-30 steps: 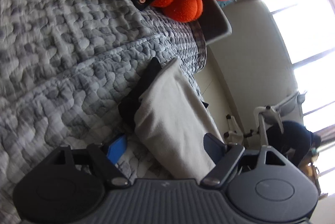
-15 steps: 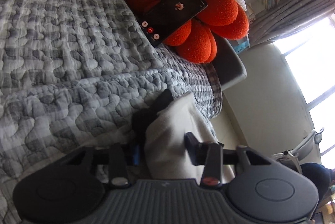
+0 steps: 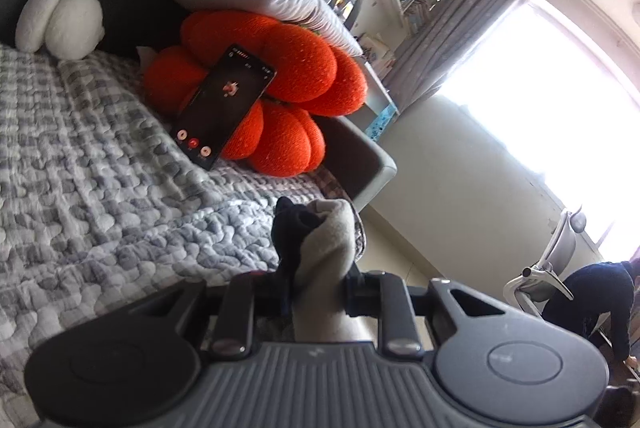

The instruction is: Fold clothes

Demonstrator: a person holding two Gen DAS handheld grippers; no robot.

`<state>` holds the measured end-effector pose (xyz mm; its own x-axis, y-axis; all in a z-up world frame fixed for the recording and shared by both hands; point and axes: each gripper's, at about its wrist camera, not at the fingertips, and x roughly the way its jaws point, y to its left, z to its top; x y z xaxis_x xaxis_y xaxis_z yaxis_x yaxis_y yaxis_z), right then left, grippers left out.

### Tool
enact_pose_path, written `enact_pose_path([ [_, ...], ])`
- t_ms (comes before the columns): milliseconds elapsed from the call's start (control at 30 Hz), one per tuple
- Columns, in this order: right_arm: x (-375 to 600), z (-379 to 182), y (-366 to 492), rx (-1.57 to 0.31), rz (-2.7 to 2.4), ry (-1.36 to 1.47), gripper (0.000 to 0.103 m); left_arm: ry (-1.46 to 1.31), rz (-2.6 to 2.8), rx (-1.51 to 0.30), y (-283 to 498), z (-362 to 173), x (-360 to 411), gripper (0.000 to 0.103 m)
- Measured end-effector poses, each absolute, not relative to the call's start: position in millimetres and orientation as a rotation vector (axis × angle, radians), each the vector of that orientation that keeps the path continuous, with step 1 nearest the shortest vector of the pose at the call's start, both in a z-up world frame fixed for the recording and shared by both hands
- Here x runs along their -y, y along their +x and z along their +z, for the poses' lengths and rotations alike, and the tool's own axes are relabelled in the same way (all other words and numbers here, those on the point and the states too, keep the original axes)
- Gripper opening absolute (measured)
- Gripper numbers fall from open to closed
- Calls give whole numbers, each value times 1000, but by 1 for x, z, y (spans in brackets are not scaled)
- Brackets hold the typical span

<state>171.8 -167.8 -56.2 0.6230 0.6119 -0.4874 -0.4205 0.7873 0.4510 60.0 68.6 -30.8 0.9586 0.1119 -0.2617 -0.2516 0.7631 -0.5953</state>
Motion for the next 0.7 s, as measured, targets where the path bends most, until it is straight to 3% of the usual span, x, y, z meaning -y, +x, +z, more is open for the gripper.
enact_pose_path([
  [300, 189, -56, 174, -656, 618, 440, 2, -591, 80, -155, 56, -8, -46, 22],
  [533, 209, -54, 177, -674, 558, 470, 14, -542, -37, -141, 57, 6, -21, 22],
  [700, 224, -48, 176, -660, 545, 497, 15, -543, -115, -155, 64, 12, -1, 22],
])
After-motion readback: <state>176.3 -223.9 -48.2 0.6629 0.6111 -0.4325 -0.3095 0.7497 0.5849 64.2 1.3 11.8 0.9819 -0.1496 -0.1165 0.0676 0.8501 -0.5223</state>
